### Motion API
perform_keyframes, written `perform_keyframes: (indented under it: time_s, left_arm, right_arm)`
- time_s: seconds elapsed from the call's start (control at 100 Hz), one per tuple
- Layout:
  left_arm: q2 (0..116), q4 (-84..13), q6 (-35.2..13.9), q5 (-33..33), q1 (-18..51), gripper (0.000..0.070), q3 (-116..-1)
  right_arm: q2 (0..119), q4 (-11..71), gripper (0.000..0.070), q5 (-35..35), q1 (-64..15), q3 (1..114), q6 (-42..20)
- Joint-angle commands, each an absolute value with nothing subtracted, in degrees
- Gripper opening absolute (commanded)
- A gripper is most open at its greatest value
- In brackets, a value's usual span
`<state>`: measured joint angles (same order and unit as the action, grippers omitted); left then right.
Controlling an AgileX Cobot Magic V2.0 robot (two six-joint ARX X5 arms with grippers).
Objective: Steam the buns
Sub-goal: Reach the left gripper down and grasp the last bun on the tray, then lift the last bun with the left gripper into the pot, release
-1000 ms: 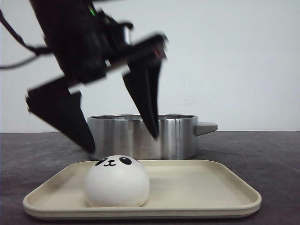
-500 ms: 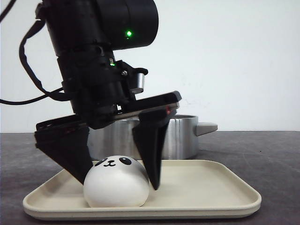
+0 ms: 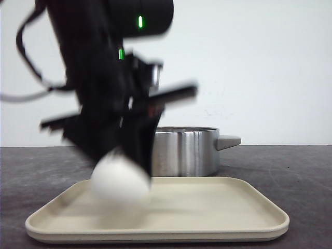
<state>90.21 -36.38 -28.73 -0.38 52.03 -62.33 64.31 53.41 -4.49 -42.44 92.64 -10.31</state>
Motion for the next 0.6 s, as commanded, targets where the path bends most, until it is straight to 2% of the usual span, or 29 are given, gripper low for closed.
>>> perform_keyframes:
  time_s: [0.0, 0.13, 0.27, 0.59]
  left_arm:
    - [88.2, -35.4, -25.3, -3.5, 52.5, 0.0010, -66.1]
    - [86.7, -35.9, -21.3, -9.3, 51.2, 0.0010, -72.2]
    - [86.7, -34.3, -17.0, -9.7, 48.2, 0.0010, -78.0]
    - [89.6, -28.8, -16.7, -8.8, 36.7, 0.0011, -80.2]
  right_arm:
    - [64.6, 52.8, 0.0014, -4.5, -43.0, 93.8, -9.8]
    - [64.6, 52.8, 0.0014, -4.4, -43.0, 93.8, -9.8]
    - [64.6, 52.8, 0.0014, -4.4, -43.0, 93.8, -9.9]
    - [64.6, 52.7, 0.0014, -4.4, -43.0, 93.8, -10.1]
